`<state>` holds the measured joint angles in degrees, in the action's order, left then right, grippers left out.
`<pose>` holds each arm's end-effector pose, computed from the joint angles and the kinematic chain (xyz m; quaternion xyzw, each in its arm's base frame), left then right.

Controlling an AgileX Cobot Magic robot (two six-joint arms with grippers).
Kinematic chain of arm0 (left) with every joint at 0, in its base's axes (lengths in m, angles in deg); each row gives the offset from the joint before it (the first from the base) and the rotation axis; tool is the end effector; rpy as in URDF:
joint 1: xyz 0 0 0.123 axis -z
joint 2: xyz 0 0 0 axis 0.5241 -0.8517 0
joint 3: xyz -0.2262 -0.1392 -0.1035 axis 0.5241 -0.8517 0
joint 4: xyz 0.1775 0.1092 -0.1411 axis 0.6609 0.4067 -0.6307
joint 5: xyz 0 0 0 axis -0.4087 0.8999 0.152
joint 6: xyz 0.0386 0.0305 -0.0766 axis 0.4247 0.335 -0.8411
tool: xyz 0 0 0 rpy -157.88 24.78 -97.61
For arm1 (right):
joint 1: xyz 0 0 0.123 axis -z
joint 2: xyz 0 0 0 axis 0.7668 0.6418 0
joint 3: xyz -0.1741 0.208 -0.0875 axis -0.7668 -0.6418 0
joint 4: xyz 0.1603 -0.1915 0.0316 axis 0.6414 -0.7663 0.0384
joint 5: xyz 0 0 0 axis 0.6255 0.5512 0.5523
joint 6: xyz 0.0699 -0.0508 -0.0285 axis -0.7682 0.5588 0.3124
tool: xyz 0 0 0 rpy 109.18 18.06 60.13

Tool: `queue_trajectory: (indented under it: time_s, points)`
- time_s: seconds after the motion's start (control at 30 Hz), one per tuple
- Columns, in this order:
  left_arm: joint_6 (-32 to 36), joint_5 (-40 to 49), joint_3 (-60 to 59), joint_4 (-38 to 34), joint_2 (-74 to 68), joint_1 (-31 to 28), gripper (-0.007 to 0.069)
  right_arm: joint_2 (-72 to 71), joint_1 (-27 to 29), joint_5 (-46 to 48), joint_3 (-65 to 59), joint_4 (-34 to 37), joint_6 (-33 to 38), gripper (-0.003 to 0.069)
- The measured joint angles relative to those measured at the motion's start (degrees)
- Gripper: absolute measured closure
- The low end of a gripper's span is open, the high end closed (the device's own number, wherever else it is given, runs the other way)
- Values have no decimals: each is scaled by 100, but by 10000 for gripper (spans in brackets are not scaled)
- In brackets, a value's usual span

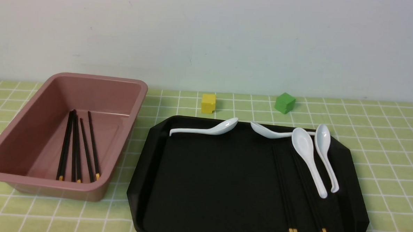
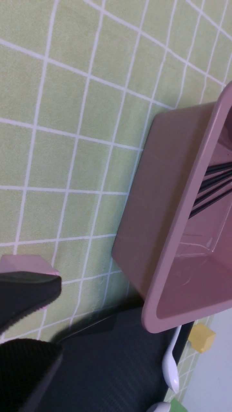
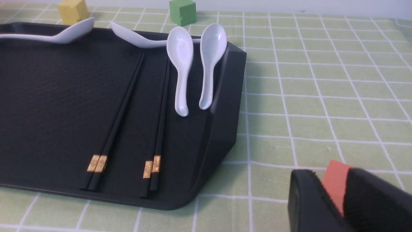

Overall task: On green tablecloth take chopsticks from black tray and put them in box.
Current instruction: 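Move the gripper over the chopsticks on the black tray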

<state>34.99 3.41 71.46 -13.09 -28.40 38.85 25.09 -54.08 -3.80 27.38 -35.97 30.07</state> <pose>0.0517 -0.0077 0.1691 -0.1020 0.8031 -0.1538 0.5665 0.0528 0.0023 0.1747 -0.0020 0.8004 0.0310 0.5986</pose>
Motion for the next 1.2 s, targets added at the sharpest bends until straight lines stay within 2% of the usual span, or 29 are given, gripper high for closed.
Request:
queue_trajectory:
  time_s: [0.53,0.63,0.67,0.8,0.9,1.13,1.2]
  points:
    - [0,0,0,0,0,0,386,0,0,-15,0,42,-9,440]
    - [0,0,0,0,0,0,386,0,0,-130,-5,601,-363,436]
    - [0,0,0,0,0,0,386,0,0,-212,-19,1169,-683,436]
    - [0,0,0,0,0,0,386,0,0,-411,-30,2661,-1637,433]
    - [0,0,0,0,0,0,386,0,0,-489,-30,3383,-1970,429]
    - [0,0,0,0,0,0,386,0,0,-427,-30,3970,-2035,427]
    - [0,0,0,0,0,0,386,0,0,-329,157,3993,-1797,447]
